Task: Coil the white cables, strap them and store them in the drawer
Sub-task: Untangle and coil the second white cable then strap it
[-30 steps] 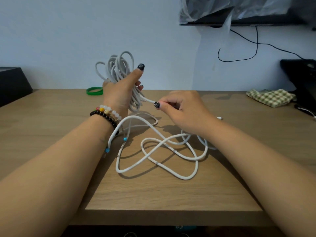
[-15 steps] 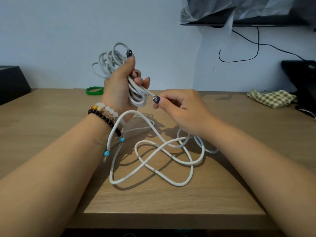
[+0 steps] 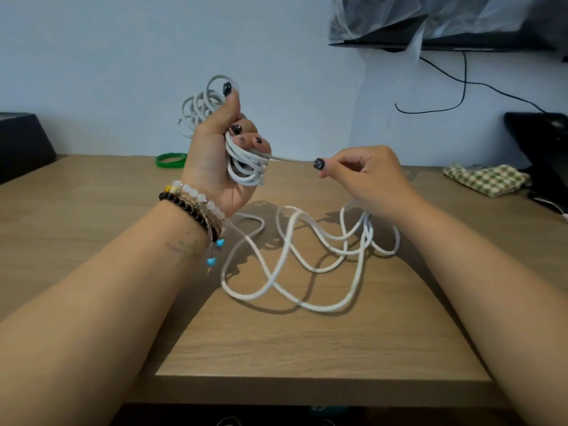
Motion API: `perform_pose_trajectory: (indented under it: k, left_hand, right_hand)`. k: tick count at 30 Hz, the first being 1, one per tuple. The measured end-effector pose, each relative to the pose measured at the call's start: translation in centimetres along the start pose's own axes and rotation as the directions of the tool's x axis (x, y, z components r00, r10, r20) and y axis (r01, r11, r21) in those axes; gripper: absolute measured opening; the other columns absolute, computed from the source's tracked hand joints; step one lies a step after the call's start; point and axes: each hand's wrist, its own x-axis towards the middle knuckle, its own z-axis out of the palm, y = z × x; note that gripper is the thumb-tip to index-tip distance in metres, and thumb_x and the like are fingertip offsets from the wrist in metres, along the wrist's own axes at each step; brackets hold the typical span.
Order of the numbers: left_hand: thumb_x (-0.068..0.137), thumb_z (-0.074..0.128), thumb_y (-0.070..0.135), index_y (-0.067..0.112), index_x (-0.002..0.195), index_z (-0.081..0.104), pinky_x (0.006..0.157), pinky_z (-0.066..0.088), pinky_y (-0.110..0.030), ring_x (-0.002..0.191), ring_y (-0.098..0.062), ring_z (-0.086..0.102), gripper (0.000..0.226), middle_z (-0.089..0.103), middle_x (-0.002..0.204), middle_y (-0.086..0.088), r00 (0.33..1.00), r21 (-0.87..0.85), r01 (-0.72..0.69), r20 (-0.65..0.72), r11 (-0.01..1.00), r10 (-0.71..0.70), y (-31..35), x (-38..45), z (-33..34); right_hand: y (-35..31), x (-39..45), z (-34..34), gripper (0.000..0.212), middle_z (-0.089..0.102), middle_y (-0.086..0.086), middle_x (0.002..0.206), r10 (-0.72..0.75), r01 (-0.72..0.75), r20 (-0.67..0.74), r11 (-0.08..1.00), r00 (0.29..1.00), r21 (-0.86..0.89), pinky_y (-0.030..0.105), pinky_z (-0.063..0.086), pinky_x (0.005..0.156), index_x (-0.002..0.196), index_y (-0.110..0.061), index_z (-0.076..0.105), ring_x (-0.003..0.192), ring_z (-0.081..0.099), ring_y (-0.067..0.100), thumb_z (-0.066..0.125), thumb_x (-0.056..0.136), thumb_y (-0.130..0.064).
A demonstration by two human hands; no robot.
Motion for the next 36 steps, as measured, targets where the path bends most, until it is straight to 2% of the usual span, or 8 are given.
perform_pose_trajectory:
  k: [2, 6, 9, 17, 24, 28, 31, 36]
  left_hand:
    - [0.096, 0.053, 0.033, 0.017, 0.064, 0.042, 0.043, 0.042, -0.015, 0.034, -0.003, 0.041, 0.038, 0.04, 0.045, 0.008, 1.0, 0.068, -0.003, -0.006, 0.998, 0.004, -0.1, -0.1, 0.1]
    - [0.097, 0.054, 0.026, 0.018, 0.066, 0.04, 0.04, 0.038, -0.016, 0.032, -0.003, 0.036, 0.035, 0.036, 0.044, 0.008, 0.999, 0.234, -0.041, -0.022, 0.971, 0.047, -0.4, -0.2, 0.2]
    - [0.095, 0.058, 0.026, 0.018, 0.069, 0.041, 0.04, 0.038, -0.017, 0.033, -0.003, 0.037, 0.032, 0.039, 0.047, 0.007, 0.991, 0.287, -0.061, -0.097, 0.956, 0.092, -0.3, 0.0, -0.4]
    - [0.093, 0.064, 0.026, 0.019, 0.075, 0.049, 0.042, 0.037, -0.019, 0.04, -0.005, 0.039, 0.024, 0.048, 0.057, 0.005, 0.979, 0.475, -0.032, -0.162, 0.879, 0.123, -0.8, 0.1, -1.3]
    - [0.091, 0.066, 0.024, 0.014, 0.085, 0.057, 0.046, 0.041, -0.024, 0.046, -0.012, 0.044, 0.015, 0.067, 0.064, -0.005, 0.969, 0.732, -0.015, -0.158, 0.681, 0.191, -1.9, -0.2, -1.1]
    - [0.094, 0.062, 0.025, 0.01, 0.09, 0.059, 0.058, 0.053, -0.025, 0.063, -0.015, 0.065, 0.016, 0.074, 0.081, -0.011, 0.976, 0.726, -0.009, -0.143, 0.687, 0.165, -2.6, -0.2, -1.0]
    - [0.098, 0.055, 0.025, 0.007, 0.097, 0.063, 0.083, 0.058, -0.032, 0.091, -0.024, 0.072, 0.02, 0.074, 0.097, -0.015, 0.984, 0.686, 0.025, -0.145, 0.727, 0.103, -2.8, -0.1, -1.2]
    - [0.101, 0.045, 0.033, 0.01, 0.096, 0.056, 0.082, 0.054, -0.028, 0.095, -0.019, 0.071, 0.026, 0.073, 0.106, -0.012, 0.988, 0.593, 0.123, -0.151, 0.796, -0.04, -2.9, -0.2, -0.9]
  right_hand:
    - [0.3, 0.2, -0.2, 0.021, 0.054, -0.006, 0.054, 0.016, -0.015, -0.076, 1.0, 0.997, 0.016, 0.013, 0.029, 0.051, 0.075, -0.011, 0.075, 0.049, 0.039, 0.001, 0.073, 0.085, -0.03]
    - [0.3, 0.0, 0.3, 0.01, 0.06, -0.023, 0.056, -0.01, 0.014, -0.13, 0.999, 0.991, 0.034, 0.018, 0.044, 0.063, 0.076, -0.025, 0.073, 0.059, 0.054, -0.005, 0.072, 0.085, -0.021]
    - [-0.3, -0.3, 0.5, 0.012, 0.067, -0.012, 0.075, -0.083, 0.095, -0.148, 0.993, 0.985, 0.073, 0.015, 0.046, 0.071, 0.084, -0.023, 0.073, 0.071, 0.06, -0.004, 0.071, 0.086, -0.011]
    - [-1.6, -0.9, 0.6, 0.015, 0.063, -0.01, 0.07, -0.139, 0.155, -0.108, 0.975, 0.984, 0.157, 0.012, 0.042, 0.066, 0.083, -0.02, 0.073, 0.066, 0.057, -0.004, 0.072, 0.084, -0.005]
    - [-2.4, -1.4, 0.8, 0.007, 0.07, -0.002, 0.076, -0.076, 0.065, 0.043, 0.974, 0.996, 0.217, 0.017, 0.049, 0.07, 0.089, -0.006, 0.076, 0.071, 0.062, 0.002, 0.071, 0.084, -0.004]
    - [-2.5, -1.6, 0.5, 0.008, 0.072, -0.009, 0.08, -0.032, -0.007, 0.156, 0.971, 0.987, 0.241, 0.013, 0.05, 0.076, 0.09, -0.007, 0.075, 0.08, 0.066, -0.005, 0.07, 0.085, -0.004]
    - [-2.5, -1.4, 0.3, 0.007, 0.073, -0.004, 0.081, -0.022, -0.004, 0.167, 0.988, 0.986, 0.156, 0.013, 0.051, 0.076, 0.088, -0.013, 0.076, 0.077, 0.065, -0.001, 0.072, 0.085, -0.008]
    - [-2.7, -1.4, 0.3, 0.016, 0.073, -0.015, 0.083, -0.021, -0.012, 0.209, 0.988, 0.978, 0.153, 0.011, 0.051, 0.073, 0.081, -0.018, 0.076, 0.08, 0.068, -0.002, 0.07, 0.084, -0.004]
